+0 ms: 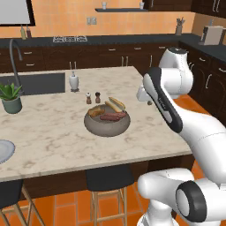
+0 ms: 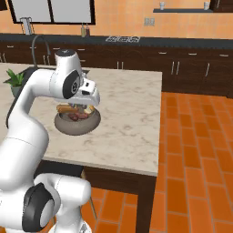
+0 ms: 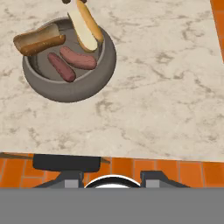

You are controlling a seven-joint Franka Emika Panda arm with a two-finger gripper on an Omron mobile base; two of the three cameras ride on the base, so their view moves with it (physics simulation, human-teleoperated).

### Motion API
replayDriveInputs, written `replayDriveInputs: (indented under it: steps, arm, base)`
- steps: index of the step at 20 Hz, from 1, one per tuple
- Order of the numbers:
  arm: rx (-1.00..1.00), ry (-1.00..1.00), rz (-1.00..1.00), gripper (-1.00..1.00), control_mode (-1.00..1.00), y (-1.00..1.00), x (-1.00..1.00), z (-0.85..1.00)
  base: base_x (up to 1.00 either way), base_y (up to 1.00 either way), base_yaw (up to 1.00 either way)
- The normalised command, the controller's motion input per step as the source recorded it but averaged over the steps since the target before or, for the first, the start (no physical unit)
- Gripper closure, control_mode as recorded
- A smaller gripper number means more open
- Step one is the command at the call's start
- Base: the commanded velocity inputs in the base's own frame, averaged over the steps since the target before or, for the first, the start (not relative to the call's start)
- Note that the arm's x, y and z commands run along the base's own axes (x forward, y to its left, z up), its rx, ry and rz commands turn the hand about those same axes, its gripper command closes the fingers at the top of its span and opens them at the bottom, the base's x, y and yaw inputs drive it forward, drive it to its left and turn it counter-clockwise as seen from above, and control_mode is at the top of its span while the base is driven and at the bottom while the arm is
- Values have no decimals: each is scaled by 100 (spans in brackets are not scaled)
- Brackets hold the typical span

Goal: Place one bun and one sausage from the bowl on each plate.

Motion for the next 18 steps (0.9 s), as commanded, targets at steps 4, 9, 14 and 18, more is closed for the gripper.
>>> replayDriveInputs:
  steps: [4, 9, 14, 18]
  arm:
    - [-2, -3, 1, -100, -100, 12, -16, -6]
    - [-3, 2, 1, -100, -100, 44, 32, -13]
    - [-6, 7, 0, -100, -100, 29, 100, -19]
    - [-8, 4, 0, -100, -100, 31, 100, -45]
  base:
    - [0, 0, 0]
    - [0, 0, 0]
    - [0, 0, 0]
    - [0, 0, 0]
